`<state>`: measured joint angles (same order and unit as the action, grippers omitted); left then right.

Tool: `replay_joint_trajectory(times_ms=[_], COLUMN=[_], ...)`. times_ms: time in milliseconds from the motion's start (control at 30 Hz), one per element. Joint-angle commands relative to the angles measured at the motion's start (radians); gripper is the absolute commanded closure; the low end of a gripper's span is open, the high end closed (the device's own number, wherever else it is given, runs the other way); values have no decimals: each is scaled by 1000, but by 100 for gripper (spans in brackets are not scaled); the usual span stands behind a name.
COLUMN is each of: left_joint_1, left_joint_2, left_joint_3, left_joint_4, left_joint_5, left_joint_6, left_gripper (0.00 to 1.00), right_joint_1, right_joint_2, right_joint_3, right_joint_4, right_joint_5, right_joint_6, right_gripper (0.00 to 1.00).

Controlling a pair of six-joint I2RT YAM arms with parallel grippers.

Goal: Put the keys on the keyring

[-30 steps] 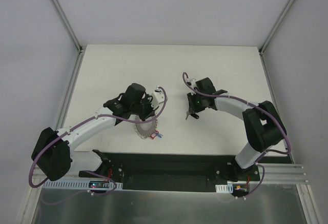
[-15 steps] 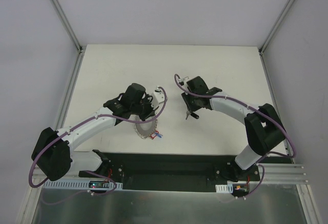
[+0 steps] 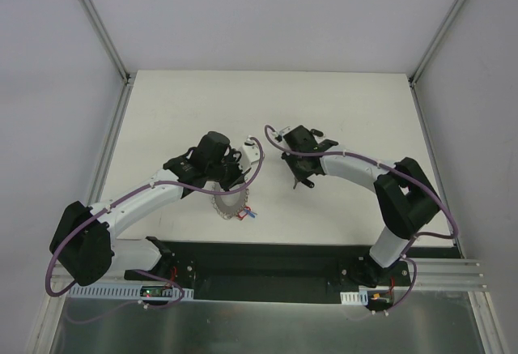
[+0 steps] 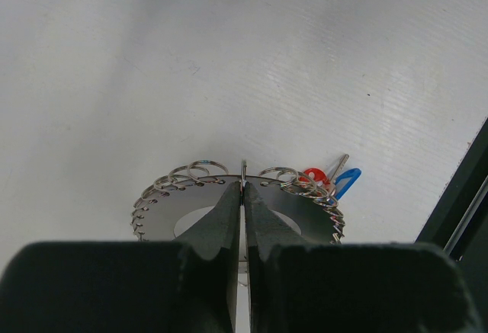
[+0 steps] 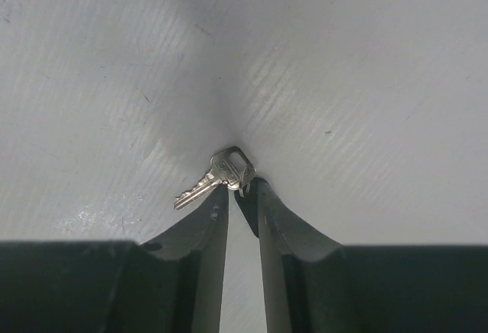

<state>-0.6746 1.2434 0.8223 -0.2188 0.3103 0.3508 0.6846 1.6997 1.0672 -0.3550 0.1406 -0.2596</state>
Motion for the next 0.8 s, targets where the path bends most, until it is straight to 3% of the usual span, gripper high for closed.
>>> replay_joint_trajectory(times_ms=[0,433,767], left_joint_1=[-10,-11,-13], left_joint_2=[-16,-21,-25], left_joint_3=[34,31,26], left_joint_4=[12,12,12], left_joint_5=[16,12,4], left_joint_6=[1,4,1], left_gripper=[100,100,100], right_joint_1=[20,38,36], right_joint_2=[9,44,66], right_joint_3=[5,10,25], right_joint_4=[-6,-4,-22], right_joint_5=[65,102,103], right_joint_6=[-32,-47,-38], right_gripper=[76,85,85])
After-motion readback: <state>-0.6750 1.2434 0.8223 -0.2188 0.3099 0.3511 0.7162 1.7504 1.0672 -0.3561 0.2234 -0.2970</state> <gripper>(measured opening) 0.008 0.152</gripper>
